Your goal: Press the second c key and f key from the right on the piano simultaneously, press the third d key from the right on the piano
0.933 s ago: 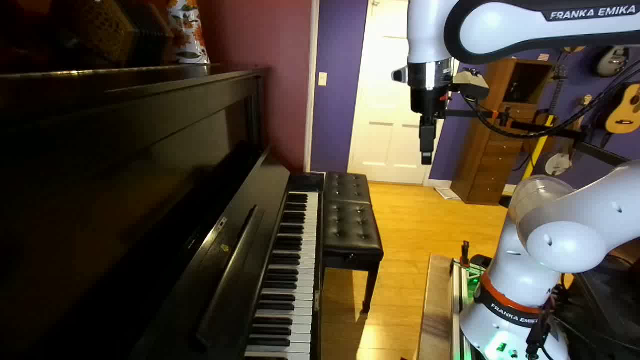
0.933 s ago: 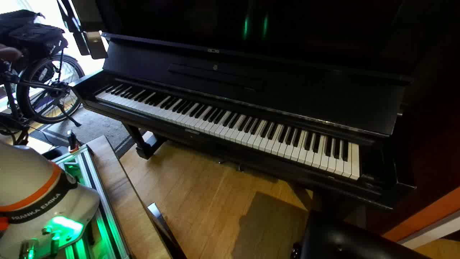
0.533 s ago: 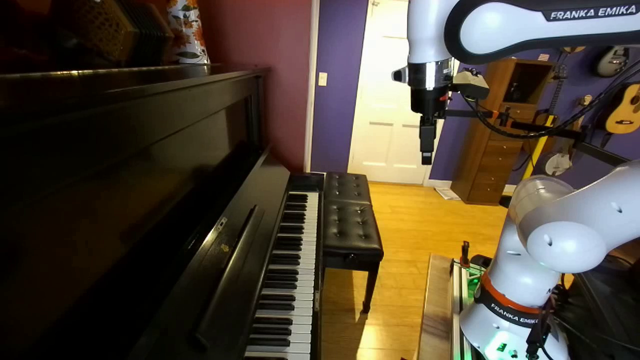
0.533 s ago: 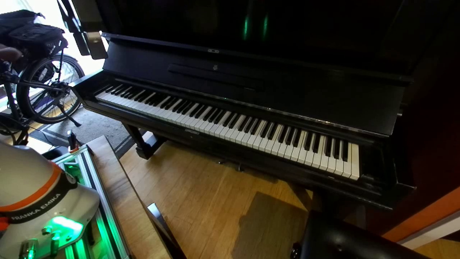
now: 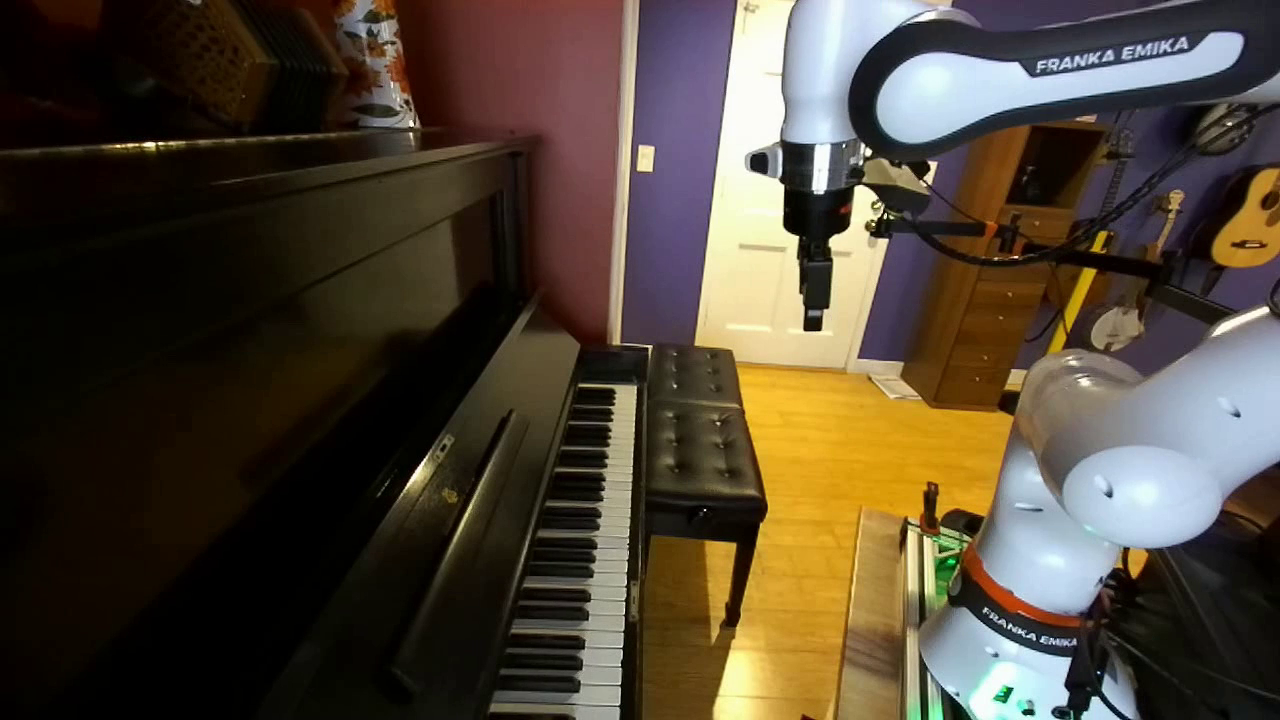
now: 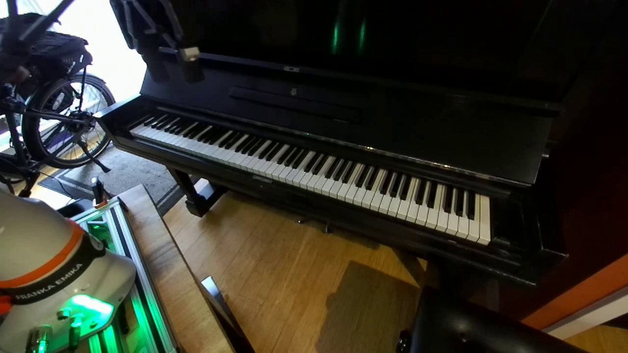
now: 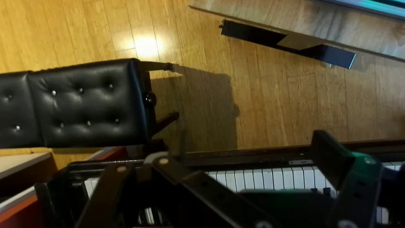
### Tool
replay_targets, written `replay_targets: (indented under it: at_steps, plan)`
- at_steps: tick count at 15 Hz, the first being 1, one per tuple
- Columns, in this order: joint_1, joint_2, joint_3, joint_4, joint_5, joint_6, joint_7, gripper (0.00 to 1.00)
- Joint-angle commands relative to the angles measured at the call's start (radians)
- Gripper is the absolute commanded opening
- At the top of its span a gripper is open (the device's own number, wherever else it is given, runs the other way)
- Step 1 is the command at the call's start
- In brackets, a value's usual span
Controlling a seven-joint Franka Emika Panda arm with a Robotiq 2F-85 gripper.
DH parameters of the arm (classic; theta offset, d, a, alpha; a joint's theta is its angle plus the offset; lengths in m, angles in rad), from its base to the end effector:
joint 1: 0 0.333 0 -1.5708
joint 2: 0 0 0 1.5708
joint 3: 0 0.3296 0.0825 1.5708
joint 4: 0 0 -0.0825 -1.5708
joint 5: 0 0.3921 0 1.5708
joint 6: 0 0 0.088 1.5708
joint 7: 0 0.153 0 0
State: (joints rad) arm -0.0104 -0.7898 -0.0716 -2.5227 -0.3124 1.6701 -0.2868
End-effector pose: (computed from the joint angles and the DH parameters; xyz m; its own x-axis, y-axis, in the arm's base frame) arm 0.3001 -0.0704 0.4876 0.9591 0.2479 -0.1364 0.2737 -0.9351 0.2251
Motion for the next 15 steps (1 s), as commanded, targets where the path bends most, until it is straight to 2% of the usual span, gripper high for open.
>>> replay_targets:
  at_steps: [1, 5, 9, 15]
  plan:
    - [0.033, 0.130, -0.071, -0.005, -0.030, 0.141, -0.096, 1.00]
    - [0.026, 0.277, -0.129, -0.001, -0.009, 0.264, -0.232, 1.00]
    - [0.007, 0.425, -0.169, 0.002, 0.017, 0.427, -0.304, 1.00]
    - [-0.029, 0.668, -0.173, 0.040, 0.117, 0.625, -0.299, 1.00]
